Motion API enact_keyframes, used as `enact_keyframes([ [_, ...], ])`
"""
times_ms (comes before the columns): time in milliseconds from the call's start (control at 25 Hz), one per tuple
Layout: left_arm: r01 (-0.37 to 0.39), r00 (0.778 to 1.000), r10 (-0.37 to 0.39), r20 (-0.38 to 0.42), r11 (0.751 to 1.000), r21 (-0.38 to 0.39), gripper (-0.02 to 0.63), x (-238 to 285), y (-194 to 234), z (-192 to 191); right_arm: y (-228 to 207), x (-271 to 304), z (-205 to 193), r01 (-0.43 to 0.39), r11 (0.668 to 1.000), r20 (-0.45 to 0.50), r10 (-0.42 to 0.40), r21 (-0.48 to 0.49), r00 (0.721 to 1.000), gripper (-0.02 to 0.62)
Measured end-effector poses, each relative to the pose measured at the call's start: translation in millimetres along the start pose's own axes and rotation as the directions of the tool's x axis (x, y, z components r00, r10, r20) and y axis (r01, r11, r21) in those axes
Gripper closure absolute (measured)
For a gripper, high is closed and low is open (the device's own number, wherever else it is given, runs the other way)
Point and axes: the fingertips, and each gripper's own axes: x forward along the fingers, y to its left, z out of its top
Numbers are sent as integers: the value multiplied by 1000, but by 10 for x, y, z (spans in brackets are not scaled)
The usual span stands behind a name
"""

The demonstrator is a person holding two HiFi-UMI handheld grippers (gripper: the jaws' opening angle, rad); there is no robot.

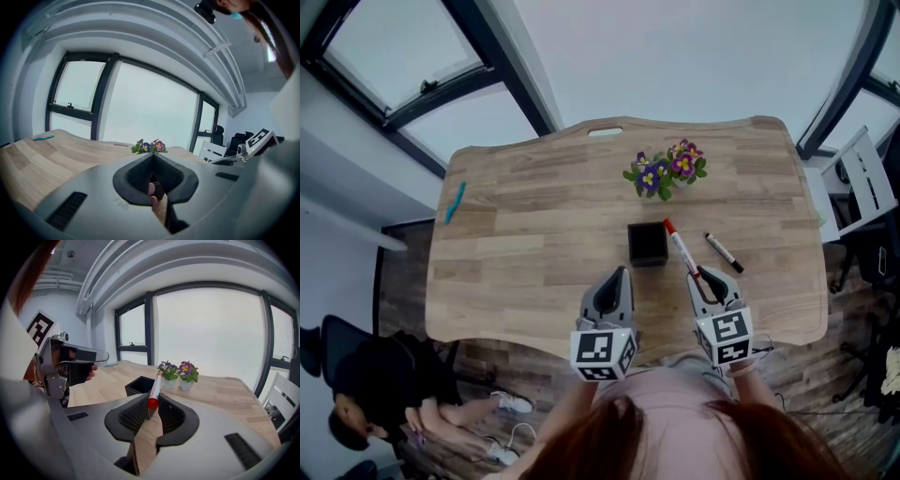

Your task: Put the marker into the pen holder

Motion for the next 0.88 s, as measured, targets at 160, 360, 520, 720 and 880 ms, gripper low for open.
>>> enact_keyframes([
  [160, -9, 1000, 9, 4, 1000, 6, 604, -49, 18, 19, 49, -49, 20, -32, 999, -7, 32, -23, 999, 535],
  [360, -12, 1000, 11, 6, 1000, 23, 604, -101, 54, 25, 116, -54, 51, -59, 997, -17, 58, -43, 998, 535],
  [520, -17, 1000, 17, 13, 999, 29, 604, -124, 84, 42, 180, -36, 70, -85, 995, -25, 84, -53, 996, 535],
  [720, -11, 1000, 10, 20, 999, 36, 604, -144, 126, 68, 262, 20, 74, -103, 994, -39, 101, -46, 994, 535],
  [880, -9, 1000, 9, 23, 999, 38, 604, -146, 176, 84, 288, 91, 95, -108, 993, -45, 106, -44, 993, 535],
])
